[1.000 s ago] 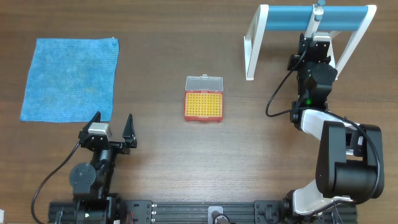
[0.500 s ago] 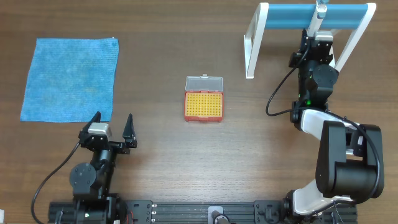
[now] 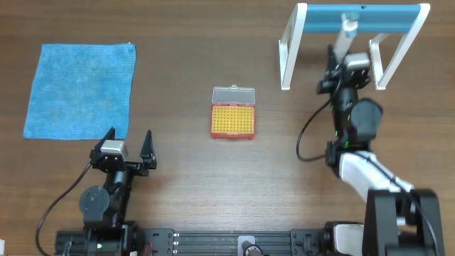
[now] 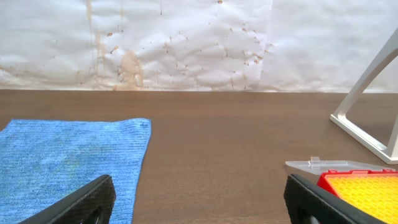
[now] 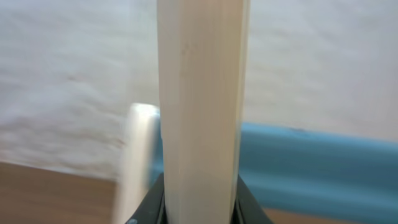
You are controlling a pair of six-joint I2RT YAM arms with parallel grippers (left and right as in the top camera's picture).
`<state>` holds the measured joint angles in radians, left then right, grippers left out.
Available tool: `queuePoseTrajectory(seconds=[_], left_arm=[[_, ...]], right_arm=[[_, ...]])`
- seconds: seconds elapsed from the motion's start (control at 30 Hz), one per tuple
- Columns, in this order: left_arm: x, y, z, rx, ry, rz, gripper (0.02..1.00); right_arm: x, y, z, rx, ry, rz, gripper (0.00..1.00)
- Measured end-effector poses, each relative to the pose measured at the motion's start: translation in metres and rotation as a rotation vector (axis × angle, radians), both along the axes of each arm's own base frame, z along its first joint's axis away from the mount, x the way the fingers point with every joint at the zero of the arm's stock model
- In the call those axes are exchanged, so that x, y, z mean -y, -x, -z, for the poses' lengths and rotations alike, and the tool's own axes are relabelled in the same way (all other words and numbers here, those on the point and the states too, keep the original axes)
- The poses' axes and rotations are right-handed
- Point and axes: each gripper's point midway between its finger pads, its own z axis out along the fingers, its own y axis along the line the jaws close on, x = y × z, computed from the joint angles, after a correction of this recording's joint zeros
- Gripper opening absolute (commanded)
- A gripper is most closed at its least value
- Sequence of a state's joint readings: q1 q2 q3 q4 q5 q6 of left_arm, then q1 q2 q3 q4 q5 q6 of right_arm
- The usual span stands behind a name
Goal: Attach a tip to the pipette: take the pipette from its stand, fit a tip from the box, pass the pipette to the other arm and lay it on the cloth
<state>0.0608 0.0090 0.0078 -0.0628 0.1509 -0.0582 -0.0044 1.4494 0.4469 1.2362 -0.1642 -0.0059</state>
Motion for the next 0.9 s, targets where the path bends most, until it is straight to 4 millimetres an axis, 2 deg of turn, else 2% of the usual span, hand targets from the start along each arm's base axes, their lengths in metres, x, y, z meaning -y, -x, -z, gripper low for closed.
queuePoseTrajectory(seconds=[0.1,0.17,0.3,0.5,0.63,0.73,0.9], left_arm=[[0.000,0.000,0.000,0.000,0.000,0.000,0.879],[0.000,0.000,0.000,0.000,0.000,0.000,0.879],[0.000,0.000,0.000,0.000,0.000,0.000,0.879],[0.000,0.000,0.000,0.000,0.000,0.000,0.879],[0.000,0.000,0.000,0.000,0.000,0.000,0.879],[0.000,0.000,0.000,0.000,0.000,0.000,0.882],[0.000,0.000,0.000,0.000,0.000,0.000,0.879]], right_arm=[[-0.038,0.023,-0.013,0.070,0.018,-0.137,0.075],[-0.063,0.039,-0.009,0.087,0.029,-0.231,0.075],[-0.096,0.064,-0.002,0.112,0.035,-0.350,0.075],[-0.126,0.082,0.012,0.077,0.036,-0.450,0.075],[-0.163,0.098,0.020,0.056,0.036,-0.565,0.075],[-0.183,0.108,0.027,0.037,0.037,-0.628,0.075],[-0.202,0.106,0.035,0.010,0.034,-0.659,0.075]])
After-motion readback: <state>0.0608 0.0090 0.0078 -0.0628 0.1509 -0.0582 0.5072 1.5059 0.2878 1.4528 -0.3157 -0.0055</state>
